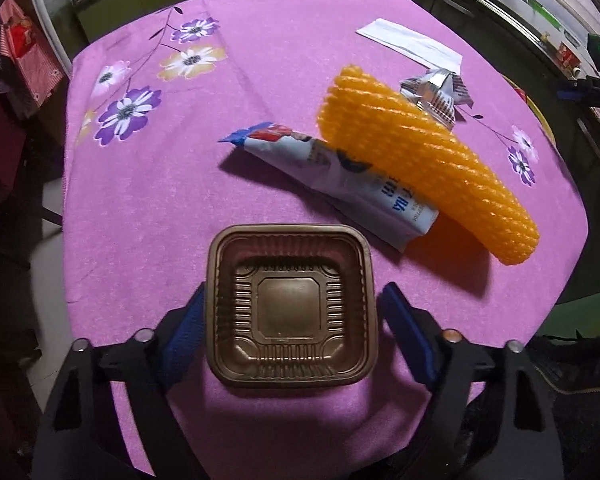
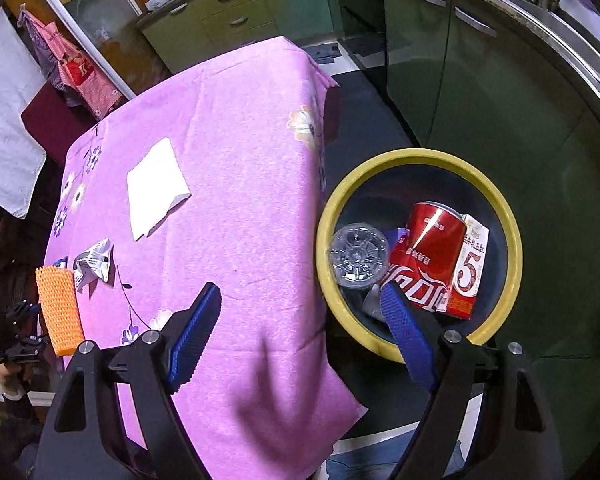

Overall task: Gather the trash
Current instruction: 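Grasp the brown square plastic tray with the left gripper, then carry the brown tray over the bin and open the left gripper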

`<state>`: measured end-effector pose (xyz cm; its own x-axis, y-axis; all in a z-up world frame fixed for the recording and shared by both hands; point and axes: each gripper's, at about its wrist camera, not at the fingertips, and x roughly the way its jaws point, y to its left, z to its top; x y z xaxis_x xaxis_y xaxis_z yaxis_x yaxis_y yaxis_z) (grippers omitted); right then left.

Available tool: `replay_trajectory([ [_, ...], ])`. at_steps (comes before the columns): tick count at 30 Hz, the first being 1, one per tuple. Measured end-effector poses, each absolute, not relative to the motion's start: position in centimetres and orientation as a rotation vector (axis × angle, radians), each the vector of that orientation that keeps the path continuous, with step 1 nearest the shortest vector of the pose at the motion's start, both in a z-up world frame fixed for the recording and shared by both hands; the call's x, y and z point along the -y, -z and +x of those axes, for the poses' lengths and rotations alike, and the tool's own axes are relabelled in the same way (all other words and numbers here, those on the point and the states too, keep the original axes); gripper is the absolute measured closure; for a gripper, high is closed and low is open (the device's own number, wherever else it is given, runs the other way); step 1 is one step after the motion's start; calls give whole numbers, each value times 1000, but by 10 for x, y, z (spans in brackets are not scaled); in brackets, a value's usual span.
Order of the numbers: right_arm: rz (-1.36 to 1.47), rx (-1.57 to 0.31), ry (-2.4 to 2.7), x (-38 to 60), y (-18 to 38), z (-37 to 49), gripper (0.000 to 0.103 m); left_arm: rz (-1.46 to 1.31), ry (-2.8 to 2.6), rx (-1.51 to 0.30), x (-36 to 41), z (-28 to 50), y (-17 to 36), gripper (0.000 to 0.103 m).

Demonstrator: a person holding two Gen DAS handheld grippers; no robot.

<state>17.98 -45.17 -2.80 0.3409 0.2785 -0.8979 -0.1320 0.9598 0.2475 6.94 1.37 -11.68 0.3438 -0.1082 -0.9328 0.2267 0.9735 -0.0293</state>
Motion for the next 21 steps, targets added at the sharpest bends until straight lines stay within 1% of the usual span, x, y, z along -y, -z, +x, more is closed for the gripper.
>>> replay_trajectory([
  [1, 139, -1195, -273, 450, 28, 180, 22, 107, 216, -1197, -14, 69, 115, 36],
  [7, 130, -1195, -291, 445, 28, 178, 22, 111, 223, -1177, -13, 64, 108, 37],
  [10, 130, -1190, -292, 446, 28, 176, 22, 121, 248, -1153, -8, 62, 94, 37],
  [16, 154, -1165, -261, 463, 23, 169, 22, 207, 349, -1076, 23, 73, 44, 37],
  [21, 181, -1130, -217, 489, 15, 156, 22, 308, 553, -994, 89, 105, -7, 37],
])
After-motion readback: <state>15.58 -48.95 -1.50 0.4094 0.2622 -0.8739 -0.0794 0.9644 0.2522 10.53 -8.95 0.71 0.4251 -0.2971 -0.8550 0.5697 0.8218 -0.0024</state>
